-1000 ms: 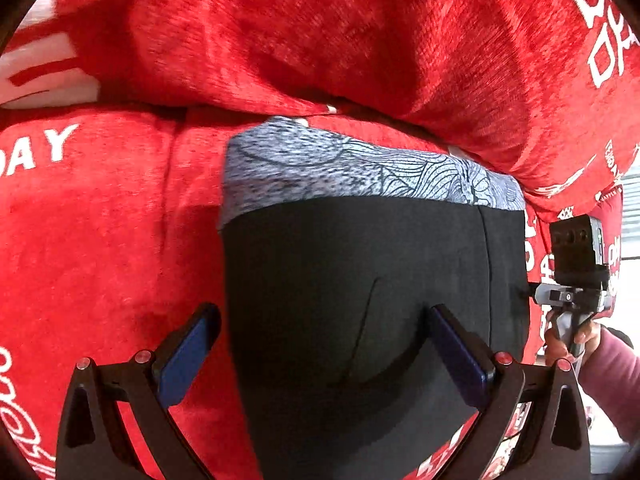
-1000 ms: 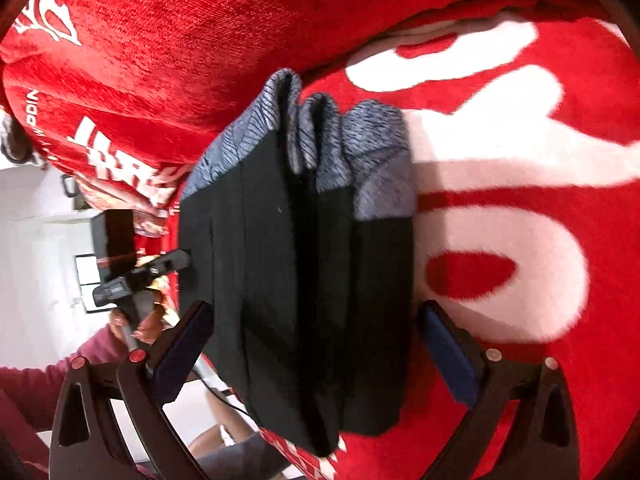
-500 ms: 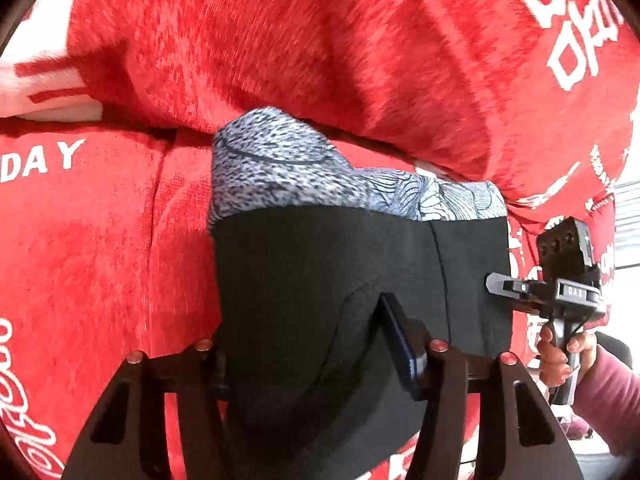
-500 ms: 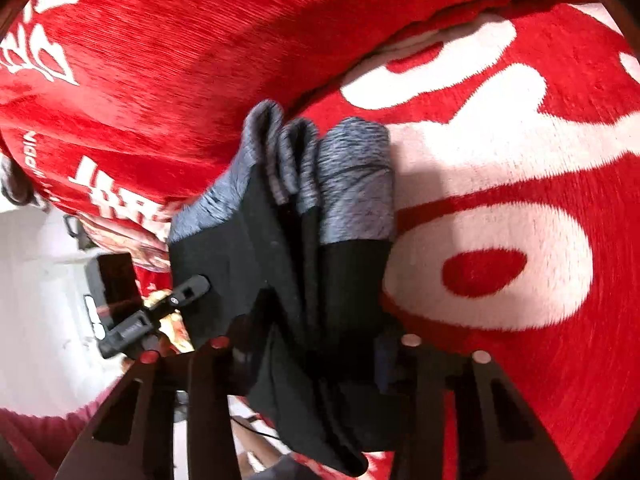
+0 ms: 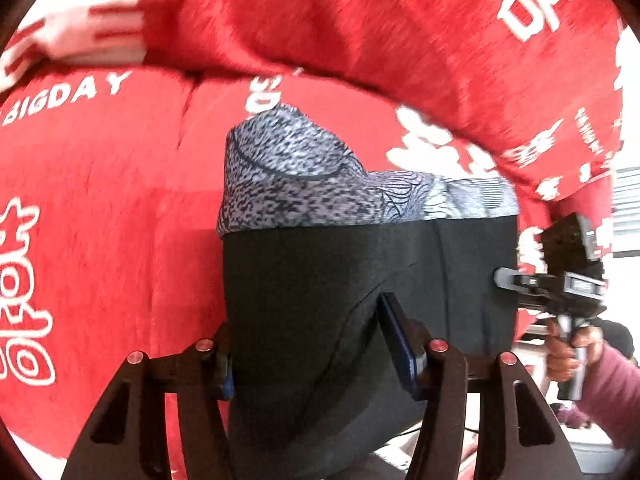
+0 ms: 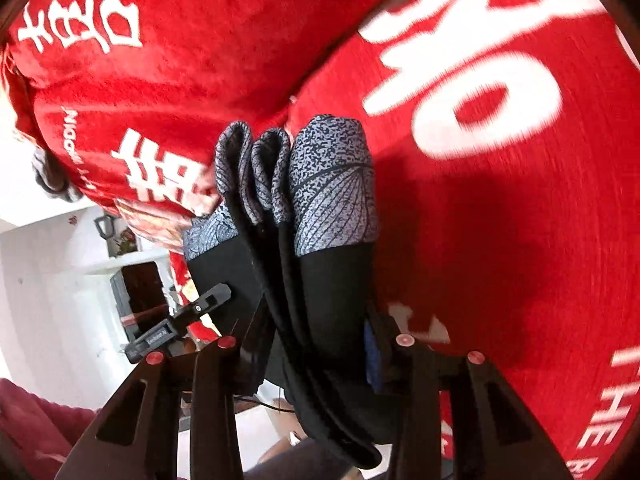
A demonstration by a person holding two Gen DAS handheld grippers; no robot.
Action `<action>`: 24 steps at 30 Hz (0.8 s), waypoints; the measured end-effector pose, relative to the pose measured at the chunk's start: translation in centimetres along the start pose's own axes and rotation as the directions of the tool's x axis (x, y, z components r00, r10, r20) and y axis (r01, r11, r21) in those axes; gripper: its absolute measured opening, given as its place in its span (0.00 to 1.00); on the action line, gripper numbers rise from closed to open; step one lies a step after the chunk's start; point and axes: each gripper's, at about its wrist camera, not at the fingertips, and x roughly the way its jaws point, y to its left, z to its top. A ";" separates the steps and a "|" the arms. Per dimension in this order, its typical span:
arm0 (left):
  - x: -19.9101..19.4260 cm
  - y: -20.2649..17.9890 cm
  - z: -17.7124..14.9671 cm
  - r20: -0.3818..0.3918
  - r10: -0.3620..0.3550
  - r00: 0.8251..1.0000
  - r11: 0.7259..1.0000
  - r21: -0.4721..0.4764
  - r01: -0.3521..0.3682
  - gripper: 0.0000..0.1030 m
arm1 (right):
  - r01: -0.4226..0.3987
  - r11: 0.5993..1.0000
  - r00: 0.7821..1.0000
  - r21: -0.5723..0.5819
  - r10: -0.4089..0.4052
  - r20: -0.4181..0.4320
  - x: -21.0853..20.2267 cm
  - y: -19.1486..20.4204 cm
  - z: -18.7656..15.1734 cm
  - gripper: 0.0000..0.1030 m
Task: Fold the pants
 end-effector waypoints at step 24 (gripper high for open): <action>-3.6 -0.5 -0.4 0.155 0.265 0.952 0.964 -0.021 -0.265 0.90 | 0.460 0.882 0.884 -0.100 -0.444 0.150 -0.4 4.3 -1.2 0.23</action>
